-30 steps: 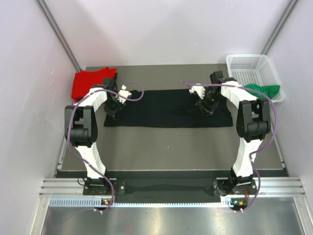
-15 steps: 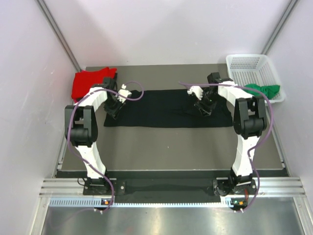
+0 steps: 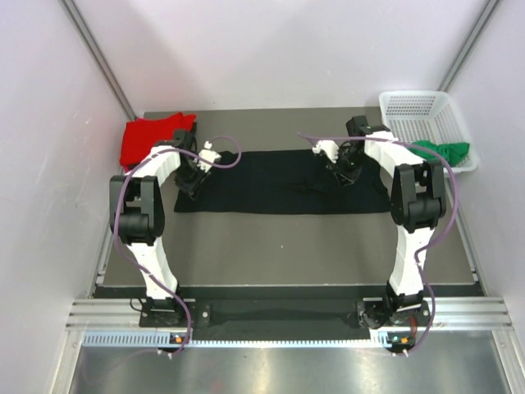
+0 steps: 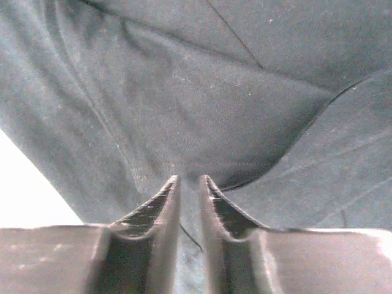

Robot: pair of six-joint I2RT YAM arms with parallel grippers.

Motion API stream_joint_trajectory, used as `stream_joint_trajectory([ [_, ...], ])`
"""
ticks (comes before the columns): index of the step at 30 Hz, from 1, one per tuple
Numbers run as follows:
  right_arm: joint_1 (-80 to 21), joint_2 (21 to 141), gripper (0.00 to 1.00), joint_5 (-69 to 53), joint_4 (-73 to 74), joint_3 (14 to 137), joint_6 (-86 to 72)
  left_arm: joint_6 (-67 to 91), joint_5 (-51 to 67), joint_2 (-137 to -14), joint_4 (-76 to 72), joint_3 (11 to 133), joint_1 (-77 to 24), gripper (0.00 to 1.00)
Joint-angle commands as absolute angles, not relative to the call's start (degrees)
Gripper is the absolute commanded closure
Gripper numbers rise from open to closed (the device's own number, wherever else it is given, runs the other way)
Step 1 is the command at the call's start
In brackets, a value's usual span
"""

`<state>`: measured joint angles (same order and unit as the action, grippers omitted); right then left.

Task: Fold and stack the t-shirts
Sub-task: Fold the tshirt

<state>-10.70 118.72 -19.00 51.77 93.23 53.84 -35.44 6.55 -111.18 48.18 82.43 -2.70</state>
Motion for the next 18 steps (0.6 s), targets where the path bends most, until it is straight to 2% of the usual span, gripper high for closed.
stream_joint_trajectory([
  [1, -11.51, 115.66, 0.78, -20.92, 54.84, 96.85, 53.88, -35.51, 6.5, -111.71, 47.55, 84.46, -2.9, 0.7],
  [2, -11.51, 115.58, 0.63, -21.0, 55.71, 96.77, 53.88, -35.51, 6.5, -111.71, 47.37, 84.55, -2.9, 0.71],
  [3, -11.51, 115.49, 0.59, -21.09, 56.24, 96.42, 53.96, -35.51, 6.5, -111.71, 47.37, 84.55, -2.9, 0.71],
  [10, -11.6, 113.3, 0.6, -22.23, 56.16, 90.09, 55.81, -35.86, 6.5, -111.8, 47.64, 84.73, -2.9, 0.71],
  [18, -12.04, 113.11, 0.6, -23.47, 55.9, 89.21, 55.28, -35.95, 6.68, -112.5, 47.72, 85.34, -2.9, 0.71],
])
